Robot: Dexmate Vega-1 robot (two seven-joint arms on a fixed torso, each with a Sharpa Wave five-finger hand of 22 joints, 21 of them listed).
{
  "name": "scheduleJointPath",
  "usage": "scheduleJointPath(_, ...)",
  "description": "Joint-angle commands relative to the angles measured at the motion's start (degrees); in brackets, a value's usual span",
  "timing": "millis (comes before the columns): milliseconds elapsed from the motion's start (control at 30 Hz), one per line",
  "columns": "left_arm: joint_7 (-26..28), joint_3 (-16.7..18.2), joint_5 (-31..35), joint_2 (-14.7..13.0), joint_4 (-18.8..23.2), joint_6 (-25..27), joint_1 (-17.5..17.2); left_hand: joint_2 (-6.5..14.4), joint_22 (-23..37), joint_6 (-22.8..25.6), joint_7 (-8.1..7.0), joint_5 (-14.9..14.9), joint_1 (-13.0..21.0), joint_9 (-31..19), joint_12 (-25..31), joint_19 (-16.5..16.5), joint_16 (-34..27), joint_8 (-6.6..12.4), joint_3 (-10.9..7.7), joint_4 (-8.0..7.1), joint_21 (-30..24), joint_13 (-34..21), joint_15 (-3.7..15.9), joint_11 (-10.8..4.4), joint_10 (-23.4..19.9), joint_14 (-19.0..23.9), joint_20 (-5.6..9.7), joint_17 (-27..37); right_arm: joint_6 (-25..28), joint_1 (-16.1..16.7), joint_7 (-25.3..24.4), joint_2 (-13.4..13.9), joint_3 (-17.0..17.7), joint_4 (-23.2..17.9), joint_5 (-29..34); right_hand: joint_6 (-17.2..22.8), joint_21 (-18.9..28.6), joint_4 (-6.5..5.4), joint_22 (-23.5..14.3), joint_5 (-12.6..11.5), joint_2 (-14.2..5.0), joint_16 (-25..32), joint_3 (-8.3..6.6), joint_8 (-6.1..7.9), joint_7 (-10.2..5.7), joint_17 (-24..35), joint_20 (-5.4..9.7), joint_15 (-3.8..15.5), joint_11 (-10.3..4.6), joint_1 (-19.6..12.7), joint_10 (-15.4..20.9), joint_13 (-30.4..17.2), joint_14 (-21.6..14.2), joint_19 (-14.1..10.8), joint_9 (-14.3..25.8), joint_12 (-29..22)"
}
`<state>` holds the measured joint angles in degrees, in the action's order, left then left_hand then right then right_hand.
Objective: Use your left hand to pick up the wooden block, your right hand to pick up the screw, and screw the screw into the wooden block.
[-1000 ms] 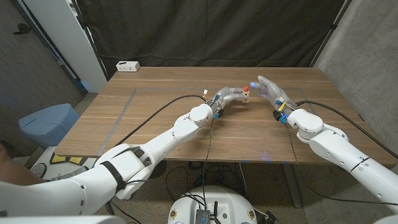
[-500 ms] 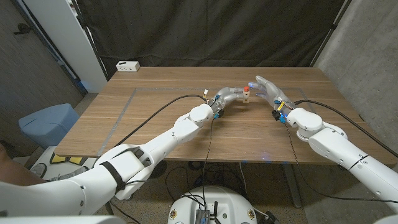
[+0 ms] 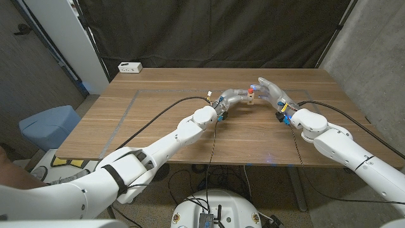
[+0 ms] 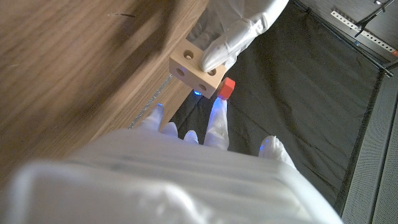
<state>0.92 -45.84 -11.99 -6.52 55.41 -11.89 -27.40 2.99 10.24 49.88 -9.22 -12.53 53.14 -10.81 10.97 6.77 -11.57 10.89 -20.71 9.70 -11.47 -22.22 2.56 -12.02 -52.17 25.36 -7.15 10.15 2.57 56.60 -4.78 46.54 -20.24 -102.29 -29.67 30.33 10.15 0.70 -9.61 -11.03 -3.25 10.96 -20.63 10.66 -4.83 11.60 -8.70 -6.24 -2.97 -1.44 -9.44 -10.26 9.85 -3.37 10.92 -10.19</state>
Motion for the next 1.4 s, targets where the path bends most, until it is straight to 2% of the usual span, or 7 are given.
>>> scheduleJointPath(33,0.14,0.01,0.02,-0.01,0.06,0.05,-0.09,1.14,0.3,1.3,0.56,-0.43,0.27,-0.25,1.16,-0.11,-0.03,0.45,-1.11,-0.7,-0.36,-1.36,3.0,-0.26,-0.61,0.38,-0.33,0.17,0.08,-0.19,0.42,0.08,-0.25,0.03,-0.28,1.4,0.31,-0.12,-0.11,-0.12,-0.15,0.18,0.05,0.62,0.06,0.26,-0.2,-0.18,-0.23,0.29,-0.05,-0.12,3.95,0.26,0.18,-0.49)
scheduleJointPath(567,0.06,0.08,-0.15,0.15,-0.38,-0.05,0.01,1.15,0.3,1.23,0.42,-0.44,0.25,-0.25,1.21,-0.14,-0.03,0.42,-1.12,-0.71,-0.35,-1.39,3.08,-0.26,-0.67,0.39,-0.33,0.17,0.17,0.09,-0.34,0.03,-0.17,-0.18,-0.21,4.07,0.61,-0.28,-0.11,-0.24,-0.29,0.52,0.04,1.48,1.06,0.13,-0.16,0.18,-0.75,0.06,1.4,-0.1,3.35,-0.17,0.17,-1.02)
scheduleJointPath(1400,-0.32,0.16,-0.35,0.23,-0.96,-0.54,0.17,1.18,0.3,1.18,0.53,-0.45,0.29,-0.25,1.18,-0.1,-0.03,0.41,-1.16,-0.69,-0.36,-1.39,2.89,-0.25,-0.61,0.4,-0.31,0.16,0.87,1.23,-2.26,0.11,0.44,-1.48,-0.19,6.71,0.99,-0.27,-0.09,-0.37,-0.55,1.0,-0.17,1.97,2.04,-0.08,-0.08,0.51,-1.19,-0.45,3.55,-0.09,1.84,-1.42,0.15,-1.47)
